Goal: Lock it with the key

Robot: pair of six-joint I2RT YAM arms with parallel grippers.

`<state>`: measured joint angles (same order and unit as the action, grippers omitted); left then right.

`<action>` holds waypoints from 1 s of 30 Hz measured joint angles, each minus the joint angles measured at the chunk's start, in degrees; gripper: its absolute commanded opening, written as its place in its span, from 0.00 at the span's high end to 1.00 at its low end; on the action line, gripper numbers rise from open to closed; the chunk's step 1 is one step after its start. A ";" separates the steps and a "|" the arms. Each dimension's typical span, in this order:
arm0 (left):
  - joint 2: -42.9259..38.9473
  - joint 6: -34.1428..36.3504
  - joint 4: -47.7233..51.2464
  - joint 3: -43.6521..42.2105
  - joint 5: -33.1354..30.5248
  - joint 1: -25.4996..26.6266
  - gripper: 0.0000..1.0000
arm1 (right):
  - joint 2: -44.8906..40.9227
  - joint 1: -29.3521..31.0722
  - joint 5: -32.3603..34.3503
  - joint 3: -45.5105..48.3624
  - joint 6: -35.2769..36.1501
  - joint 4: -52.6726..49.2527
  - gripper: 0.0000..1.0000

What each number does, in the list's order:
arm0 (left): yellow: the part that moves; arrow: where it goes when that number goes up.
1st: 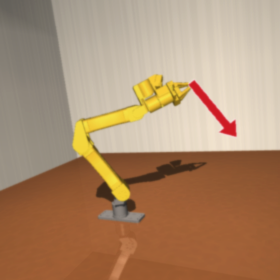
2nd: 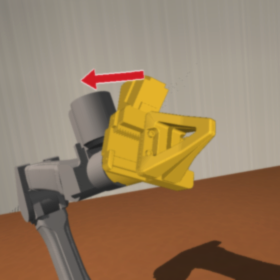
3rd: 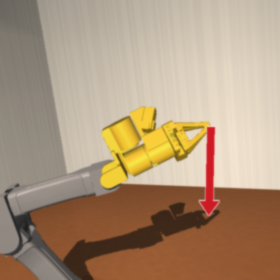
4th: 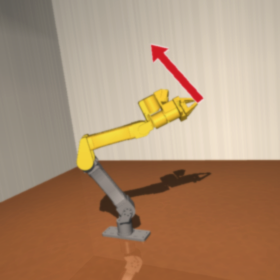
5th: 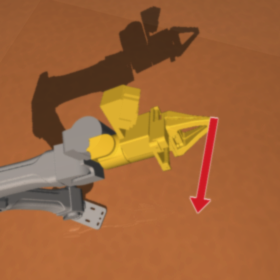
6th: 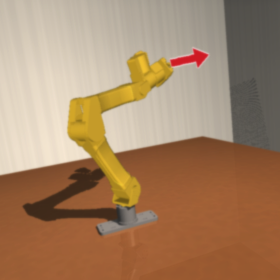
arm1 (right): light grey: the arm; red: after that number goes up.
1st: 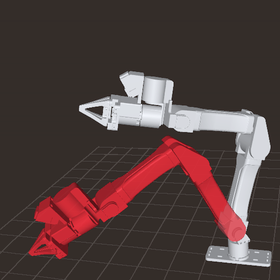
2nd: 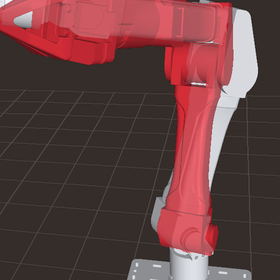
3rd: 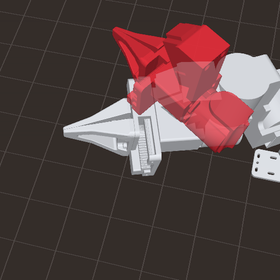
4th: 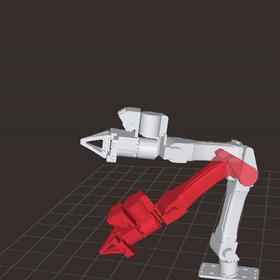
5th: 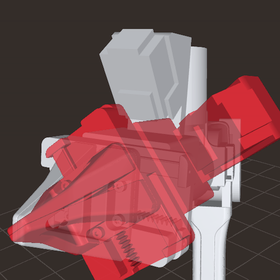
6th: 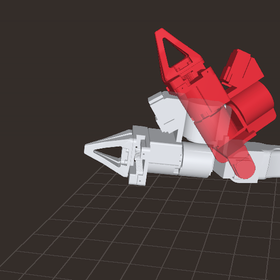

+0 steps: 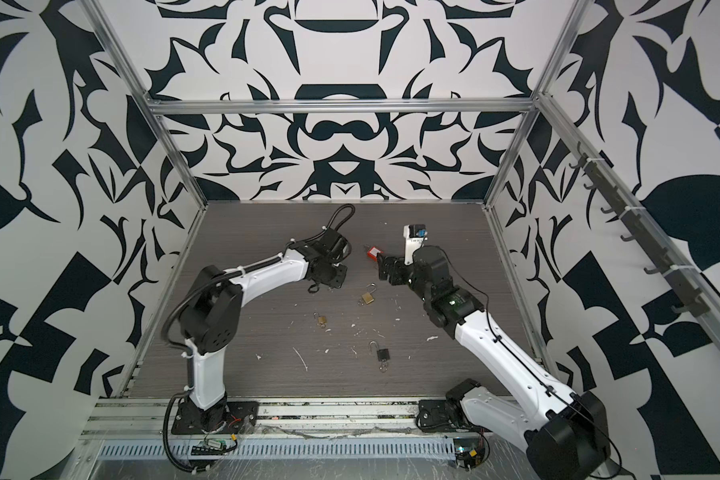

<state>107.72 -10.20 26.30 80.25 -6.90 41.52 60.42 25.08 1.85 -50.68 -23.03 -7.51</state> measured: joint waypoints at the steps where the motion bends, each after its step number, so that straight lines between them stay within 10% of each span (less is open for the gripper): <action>1: -3.76 4.00 -3.93 -3.50 0.96 -0.02 1.00 | 0.46 -1.33 -1.40 -2.03 -0.83 -1.31 0.09; 6: -23.12 30.51 -25.20 -24.09 10.27 0.02 1.00 | 4.44 -7.93 -14.75 -9.94 -4.11 -8.33 0.17; 12: -28.68 54.93 -27.41 -32.35 16.72 0.31 1.00 | 11.96 -10.73 -34.38 -16.09 -4.79 -17.31 0.30; 30: -30.42 66.86 -22.08 -32.81 25.68 0.11 1.00 | 19.37 2.82 -39.91 -16.70 8.22 -29.29 0.40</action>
<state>77.30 56.66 4.23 47.44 18.79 41.63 79.79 27.90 -38.06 -67.37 -14.81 -36.80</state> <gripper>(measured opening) 0.390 0.629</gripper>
